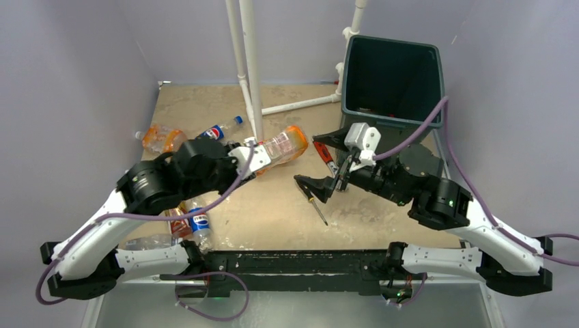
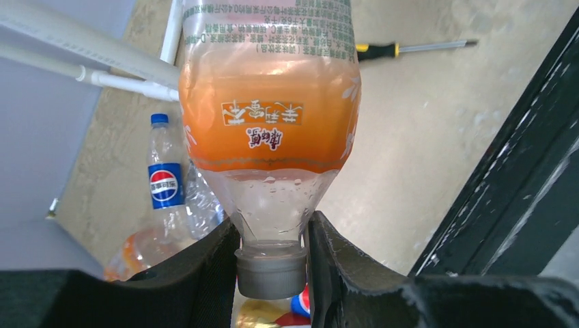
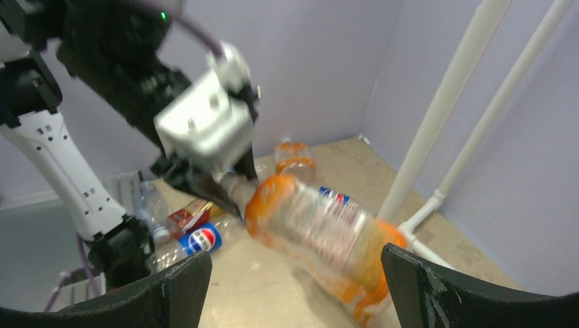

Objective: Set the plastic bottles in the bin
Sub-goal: Pick up the plastic bottle from the corner of the board.

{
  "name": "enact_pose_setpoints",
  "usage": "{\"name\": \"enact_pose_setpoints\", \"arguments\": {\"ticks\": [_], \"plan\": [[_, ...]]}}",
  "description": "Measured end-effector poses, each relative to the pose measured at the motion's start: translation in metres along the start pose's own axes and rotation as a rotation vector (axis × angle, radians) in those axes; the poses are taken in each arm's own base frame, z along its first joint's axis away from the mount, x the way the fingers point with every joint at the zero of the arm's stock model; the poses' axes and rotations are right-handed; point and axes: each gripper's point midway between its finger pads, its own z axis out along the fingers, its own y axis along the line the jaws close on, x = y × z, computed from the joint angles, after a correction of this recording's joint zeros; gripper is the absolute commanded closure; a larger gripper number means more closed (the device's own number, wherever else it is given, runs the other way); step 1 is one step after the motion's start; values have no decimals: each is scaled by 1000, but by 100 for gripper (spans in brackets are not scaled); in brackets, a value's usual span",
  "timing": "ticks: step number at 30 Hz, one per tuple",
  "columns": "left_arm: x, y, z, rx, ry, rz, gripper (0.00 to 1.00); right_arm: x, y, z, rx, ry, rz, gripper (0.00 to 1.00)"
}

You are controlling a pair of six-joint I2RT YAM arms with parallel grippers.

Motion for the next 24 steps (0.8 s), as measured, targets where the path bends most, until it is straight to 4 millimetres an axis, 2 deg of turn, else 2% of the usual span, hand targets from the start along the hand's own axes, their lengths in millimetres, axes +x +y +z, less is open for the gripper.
{"name": "enact_pose_setpoints", "arguments": {"ticks": [4, 7, 9, 13, 16, 18, 21, 24], "plan": [[10, -1, 22, 25, 106, 143, 100, -17, -11, 4, 45, -19, -47, 1], [14, -2, 25, 55, 130, 223, 100, -10, -16, 9, 67, 9, -83, 1], [13, -4, 22, 84, 116, 272, 100, 4, -16, 14, 68, 42, -109, 1], [11, -8, 17, 122, 87, 321, 100, 48, -12, 16, 48, 118, -178, 1], [13, -10, 16, 139, 94, 351, 100, 65, -9, 11, 30, 118, -233, 1], [17, -12, 18, 150, 119, 368, 100, 66, -7, 6, 14, 100, -262, 1], [22, -16, 22, 175, 146, 382, 100, 51, -6, 2, -2, 41, -299, 1], [20, -21, 21, 199, 130, 378, 100, 44, -4, 3, -20, 13, -324, 1]]}}
